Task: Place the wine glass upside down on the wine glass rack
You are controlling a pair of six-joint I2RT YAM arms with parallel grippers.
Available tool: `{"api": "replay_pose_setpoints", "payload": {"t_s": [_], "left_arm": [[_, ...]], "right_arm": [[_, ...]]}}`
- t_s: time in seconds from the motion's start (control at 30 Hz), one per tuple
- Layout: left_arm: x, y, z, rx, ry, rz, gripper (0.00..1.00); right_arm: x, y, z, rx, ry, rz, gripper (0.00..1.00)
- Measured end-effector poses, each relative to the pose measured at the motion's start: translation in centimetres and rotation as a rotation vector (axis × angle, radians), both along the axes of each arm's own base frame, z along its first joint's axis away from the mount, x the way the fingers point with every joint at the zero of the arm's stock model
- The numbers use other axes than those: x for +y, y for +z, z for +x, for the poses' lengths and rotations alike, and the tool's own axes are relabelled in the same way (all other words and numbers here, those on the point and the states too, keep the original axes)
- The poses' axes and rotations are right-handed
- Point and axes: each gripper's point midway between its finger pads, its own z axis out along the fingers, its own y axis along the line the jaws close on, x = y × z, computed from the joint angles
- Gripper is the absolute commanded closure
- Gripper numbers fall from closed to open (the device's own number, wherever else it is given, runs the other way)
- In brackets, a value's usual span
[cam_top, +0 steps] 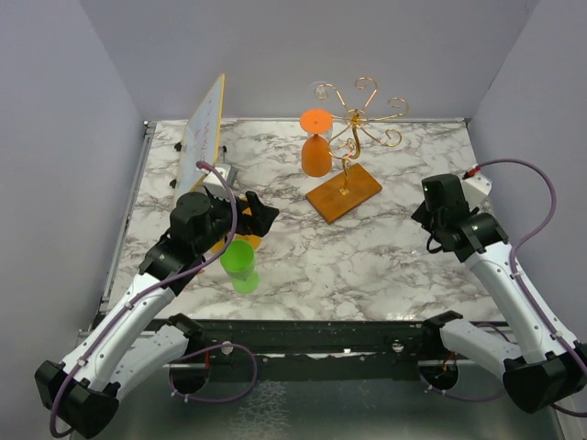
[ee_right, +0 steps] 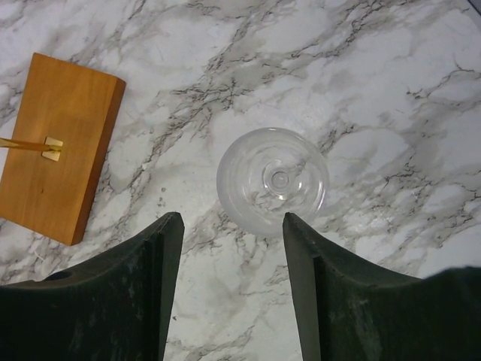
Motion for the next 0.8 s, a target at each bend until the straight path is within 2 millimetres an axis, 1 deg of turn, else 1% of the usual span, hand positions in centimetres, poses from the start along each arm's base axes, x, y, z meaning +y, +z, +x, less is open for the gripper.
{"api": "replay_pose_setpoints", "payload": {"t_s": [0.1,0.2,0.27,0.3,0.4,0.57,0.7,0.73,0.8], "left_arm": [[-0.4,0.1,0.1,-0.006,-0.011,-0.004,0.16],[-0.7,0.0,0.2,-0.005,-0.018,-0.006,0.15],[-1.1,0.0,0.3,-0.003,-0.029,-0.009,0.04],[-1.2,-0.1,0.4,-0.002,-0.034,-0.010,0.01],[-1.7,-0.4,0.4,0.008,-0.059,-0.010,0.01],[-2.2,-1.1,0.7,0.027,-0.076,-0.004,0.01],[-2.7,-0.9,0.9,0.020,-0.095,-0.013,0.02],[-2.9,-0.8,0.8,0.018,-0.103,-0.017,0.03],[-3.4,-0.8,0.9,0.027,-0.123,-0.028,0.05]], "right_arm": [[0.0,-0.8,0.2,0.009,-0.002,-0.007,0.41],[0.2,-1.4,0.8,0.011,0.001,-0.010,0.47],[0.3,-1.8,1.2,0.012,0.008,-0.016,0.51],[0.4,-2.0,1.3,0.013,0.013,-0.020,0.53],[0.4,-2.4,1.6,0.020,0.028,-0.034,0.64],[0.5,-2.5,1.9,0.025,0.044,-0.048,0.81],[0.6,-2.5,1.8,0.020,0.063,-0.048,0.96],[0.6,-2.5,1.7,0.017,0.069,-0.048,0.99],[0.7,-2.4,1.5,0.011,0.082,-0.044,0.99]]}}
